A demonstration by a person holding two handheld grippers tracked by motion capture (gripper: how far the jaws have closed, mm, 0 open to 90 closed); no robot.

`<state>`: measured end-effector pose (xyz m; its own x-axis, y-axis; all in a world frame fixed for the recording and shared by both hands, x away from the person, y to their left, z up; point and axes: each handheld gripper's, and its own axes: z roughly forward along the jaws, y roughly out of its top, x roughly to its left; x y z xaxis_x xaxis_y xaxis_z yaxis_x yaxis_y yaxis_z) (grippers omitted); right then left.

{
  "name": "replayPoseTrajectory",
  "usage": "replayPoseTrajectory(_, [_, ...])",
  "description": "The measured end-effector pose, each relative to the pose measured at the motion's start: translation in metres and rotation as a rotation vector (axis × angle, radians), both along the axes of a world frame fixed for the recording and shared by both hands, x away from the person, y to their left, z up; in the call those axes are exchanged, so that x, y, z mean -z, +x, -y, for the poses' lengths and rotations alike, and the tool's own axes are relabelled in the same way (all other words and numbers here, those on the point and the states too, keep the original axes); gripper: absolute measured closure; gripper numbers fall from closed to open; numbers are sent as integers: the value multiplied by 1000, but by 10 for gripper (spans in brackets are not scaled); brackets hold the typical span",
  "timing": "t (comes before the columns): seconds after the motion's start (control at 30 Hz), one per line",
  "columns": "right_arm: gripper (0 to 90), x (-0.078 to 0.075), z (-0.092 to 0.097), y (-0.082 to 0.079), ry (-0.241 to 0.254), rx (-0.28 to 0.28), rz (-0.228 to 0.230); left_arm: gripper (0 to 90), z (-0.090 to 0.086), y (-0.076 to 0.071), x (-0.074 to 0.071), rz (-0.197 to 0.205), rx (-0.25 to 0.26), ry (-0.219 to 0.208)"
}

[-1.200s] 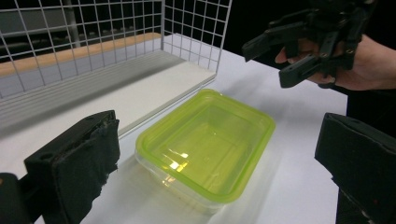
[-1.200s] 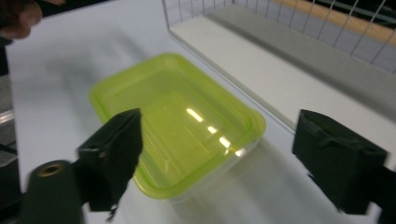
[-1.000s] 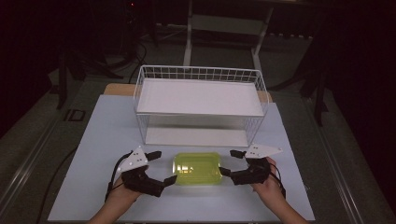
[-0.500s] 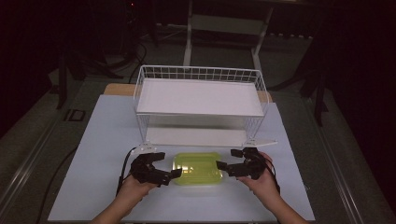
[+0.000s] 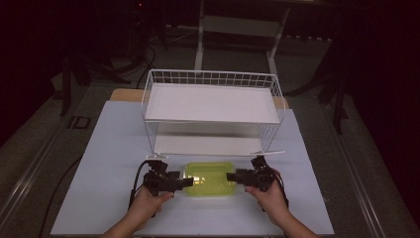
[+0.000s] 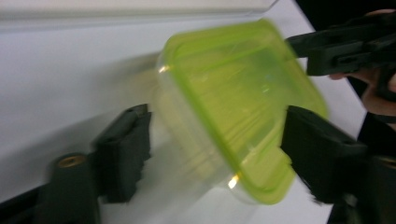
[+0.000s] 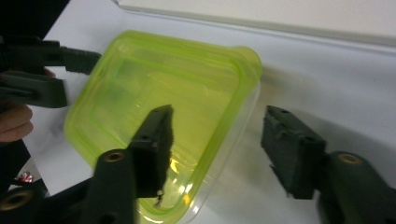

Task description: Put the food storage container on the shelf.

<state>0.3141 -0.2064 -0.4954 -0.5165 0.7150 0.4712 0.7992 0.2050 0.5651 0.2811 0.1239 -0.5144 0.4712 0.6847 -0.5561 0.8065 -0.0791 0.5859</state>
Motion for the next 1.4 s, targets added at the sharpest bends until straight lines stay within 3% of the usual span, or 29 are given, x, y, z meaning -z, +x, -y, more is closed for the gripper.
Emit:
replayPoseTrajectory(0.13, [561,4,0,0,-15,7,-40,524,-1,2,7,-21,21,-2])
replayPoseTrajectory(0.2, [609,6,0,0,-19,6,-46,579,-3,3,8,-38,28,-37])
replayPoseTrajectory(0.3, [676,6,-1,-1,-1,-5,-58,657,0,2,5,-34,26,-25])
replayPoseTrajectory(0.5, [695,4,-2,-3,-11,14,-64,674,3,-1,3,-24,7,-6])
replayPoseTrajectory(0.8, [701,1,-4,-11,-41,20,-18,694,6,-5,-1,-14,-11,24])
replayPoseTrajectory(1.07, [725,-2,-4,-16,-32,36,-25,723,7,-9,-6,-36,-14,30])
replayPoseTrajectory(1.4, [773,-8,-6,-28,-32,53,-24,771,11,-19,-14,-21,-12,73])
